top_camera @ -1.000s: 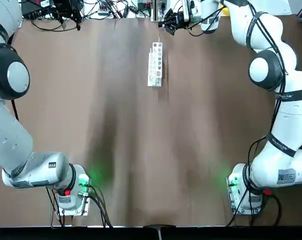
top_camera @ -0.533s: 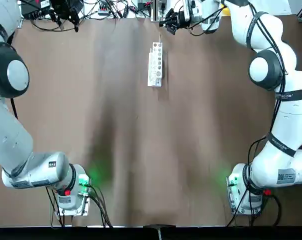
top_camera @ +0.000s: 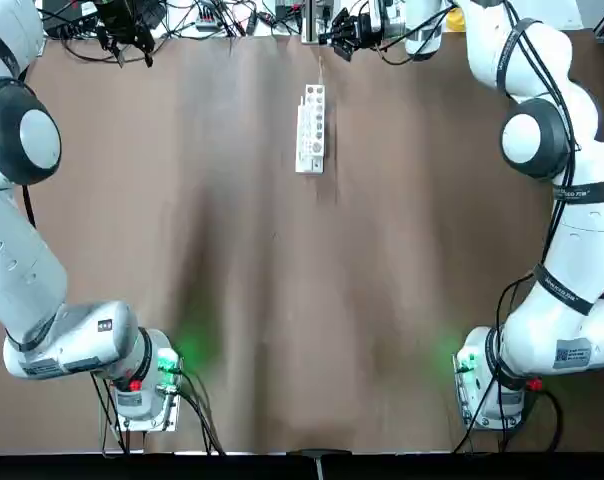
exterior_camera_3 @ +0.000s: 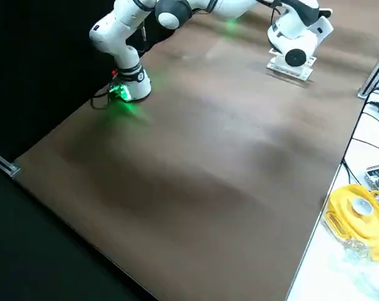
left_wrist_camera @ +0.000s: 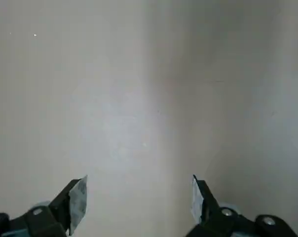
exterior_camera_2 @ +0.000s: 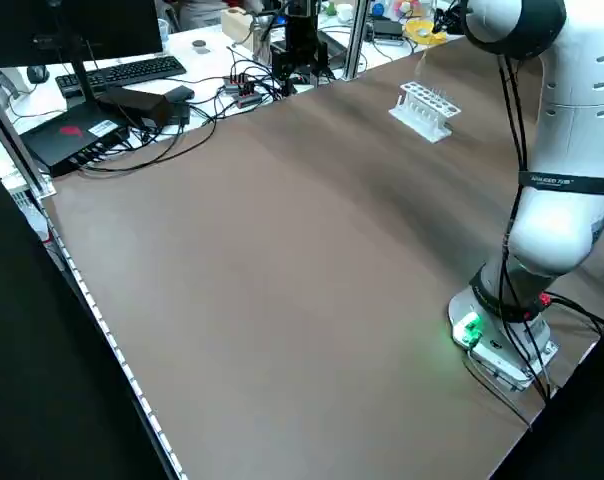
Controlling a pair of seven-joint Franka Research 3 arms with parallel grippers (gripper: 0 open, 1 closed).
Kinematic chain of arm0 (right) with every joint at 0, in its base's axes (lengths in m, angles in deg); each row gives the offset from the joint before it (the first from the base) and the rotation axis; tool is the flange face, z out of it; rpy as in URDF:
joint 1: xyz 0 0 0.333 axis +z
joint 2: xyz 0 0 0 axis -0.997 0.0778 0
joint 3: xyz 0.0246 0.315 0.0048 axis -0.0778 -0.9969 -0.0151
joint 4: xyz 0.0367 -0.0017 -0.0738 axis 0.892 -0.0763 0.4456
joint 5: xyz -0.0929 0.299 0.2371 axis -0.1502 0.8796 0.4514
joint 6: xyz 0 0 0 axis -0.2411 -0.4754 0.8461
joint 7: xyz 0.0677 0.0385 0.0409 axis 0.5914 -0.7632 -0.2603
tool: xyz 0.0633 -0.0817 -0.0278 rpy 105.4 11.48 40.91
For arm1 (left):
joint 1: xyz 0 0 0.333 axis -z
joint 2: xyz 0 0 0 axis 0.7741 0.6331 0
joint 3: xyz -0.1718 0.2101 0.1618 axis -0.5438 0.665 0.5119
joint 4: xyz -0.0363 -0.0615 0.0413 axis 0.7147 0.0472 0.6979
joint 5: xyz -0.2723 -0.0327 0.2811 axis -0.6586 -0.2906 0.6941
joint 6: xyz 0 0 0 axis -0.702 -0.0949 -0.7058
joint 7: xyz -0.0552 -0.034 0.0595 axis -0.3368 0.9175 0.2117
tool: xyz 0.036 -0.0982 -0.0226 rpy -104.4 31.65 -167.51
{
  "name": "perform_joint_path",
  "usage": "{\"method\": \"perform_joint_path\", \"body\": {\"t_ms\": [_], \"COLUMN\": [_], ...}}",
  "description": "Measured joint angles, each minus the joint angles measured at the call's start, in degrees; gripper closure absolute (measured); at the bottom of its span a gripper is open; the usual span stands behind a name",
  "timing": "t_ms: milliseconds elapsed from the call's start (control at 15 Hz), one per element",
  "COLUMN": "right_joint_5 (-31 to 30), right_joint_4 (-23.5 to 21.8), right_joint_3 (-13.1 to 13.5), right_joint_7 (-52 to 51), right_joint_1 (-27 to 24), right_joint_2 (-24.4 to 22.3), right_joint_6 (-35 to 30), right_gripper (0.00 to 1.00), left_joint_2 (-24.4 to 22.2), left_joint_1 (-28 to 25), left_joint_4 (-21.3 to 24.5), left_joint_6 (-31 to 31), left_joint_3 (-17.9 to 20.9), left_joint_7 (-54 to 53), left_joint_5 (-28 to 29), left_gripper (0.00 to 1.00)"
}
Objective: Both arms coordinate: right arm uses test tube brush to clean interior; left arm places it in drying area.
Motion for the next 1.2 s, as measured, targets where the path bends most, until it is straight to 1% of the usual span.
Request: {"method": "perform_joint_path", "body": {"t_ms": [200, 667, 867, 1067, 1200], "right_joint_5": [0.0, 0.0, 0.0, 0.0, -0.2], "right_joint_4": [0.0, 0.1, 0.2, 0.5, 0.5], "right_joint_3": [0.0, -0.1, -0.1, -0.1, 0.1], "right_joint_7": [0.8, 2.0, 3.8, 5.4, 9.0], "right_joint_1": [-0.2, -0.9, -1.3, -1.8, -2.6], "right_joint_2": [-0.5, -2.4, -2.8, -3.2, -3.7], "right_joint_6": [-1.8, -2.7, -4.7, -5.1, -5.1], "right_gripper": [0.97, 0.97, 0.97, 0.97, 0.97], "left_joint_2": [0.0, -0.1, -0.2, -0.9, -1.2], "left_joint_1": [0.0, 0.3, 0.4, 0.4, 0.4], "left_joint_4": [-0.4, -0.7, -0.8, -1.2, -1.4], "left_joint_6": [0.0, 0.0, 0.0, 0.1, 0.1], "left_joint_3": [-0.1, -0.2, -0.2, -0.4, -0.7], "left_joint_7": [0.0, 0.0, 0.0, 0.0, 0.0], "left_joint_5": [0.0, 0.0, 0.0, 0.0, 0.0], "left_gripper": [0.00, 0.00, 0.00, 0.00, 0.00]}}
